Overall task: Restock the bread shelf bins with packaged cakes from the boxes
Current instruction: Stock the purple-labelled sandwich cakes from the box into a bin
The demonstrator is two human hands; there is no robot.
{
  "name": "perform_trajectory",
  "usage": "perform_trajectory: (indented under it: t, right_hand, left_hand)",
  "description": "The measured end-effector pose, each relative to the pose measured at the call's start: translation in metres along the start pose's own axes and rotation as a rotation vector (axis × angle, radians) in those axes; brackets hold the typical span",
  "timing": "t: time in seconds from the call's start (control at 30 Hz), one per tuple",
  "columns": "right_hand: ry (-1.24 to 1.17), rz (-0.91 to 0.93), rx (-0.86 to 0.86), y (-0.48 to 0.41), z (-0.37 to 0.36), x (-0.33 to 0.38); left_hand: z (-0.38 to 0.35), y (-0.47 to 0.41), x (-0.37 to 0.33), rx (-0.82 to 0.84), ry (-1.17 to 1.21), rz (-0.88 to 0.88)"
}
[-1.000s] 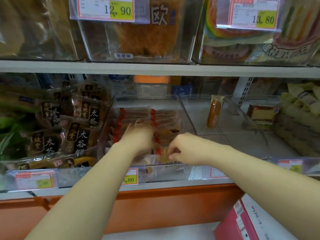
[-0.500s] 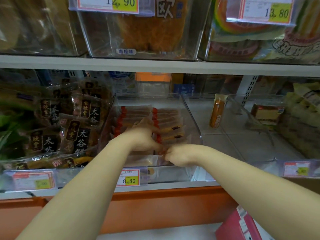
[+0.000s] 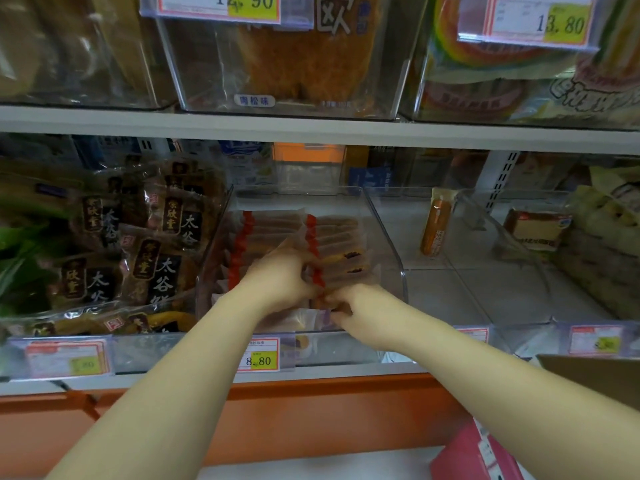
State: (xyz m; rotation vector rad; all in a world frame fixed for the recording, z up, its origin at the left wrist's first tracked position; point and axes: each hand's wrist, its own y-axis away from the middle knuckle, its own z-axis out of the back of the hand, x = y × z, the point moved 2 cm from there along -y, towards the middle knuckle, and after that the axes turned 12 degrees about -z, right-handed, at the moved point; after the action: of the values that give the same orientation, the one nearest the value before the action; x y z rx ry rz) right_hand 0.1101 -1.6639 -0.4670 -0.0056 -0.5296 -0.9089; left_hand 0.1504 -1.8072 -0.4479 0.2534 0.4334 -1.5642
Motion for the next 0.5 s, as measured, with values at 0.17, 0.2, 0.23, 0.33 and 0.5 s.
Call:
perform_trajectory:
  t: [0.17, 0.2, 0.23, 0.33, 0.5]
  right_hand:
    - [0.030, -0.008, 0.018, -0.009, -0.003, 0.001]
    - [0.030, -0.010, 0.015, -0.010, -0.004, 0.001]
    - [0.035, -0.008, 0.014, -0.010, -0.005, 0.000]
    - [0.043, 0.009, 0.016, -0.003, -0.003, 0.000]
    - [0.013, 0.065, -0.133, 0.034, 0.021, -0.002]
  left_hand:
    - [-0.005, 0.000, 0.000, -0.037, -0.025, 0.037]
    - [-0.005, 0.000, -0.001, -0.040, -0.031, 0.042]
    - [-0.005, 0.001, -0.002, -0.040, -0.035, 0.047]
    - [-0.006, 0.004, -0.005, -0.037, -0.029, 0.048]
    - [-0.007, 0.019, -0.027, -0.219, -0.035, 0.052]
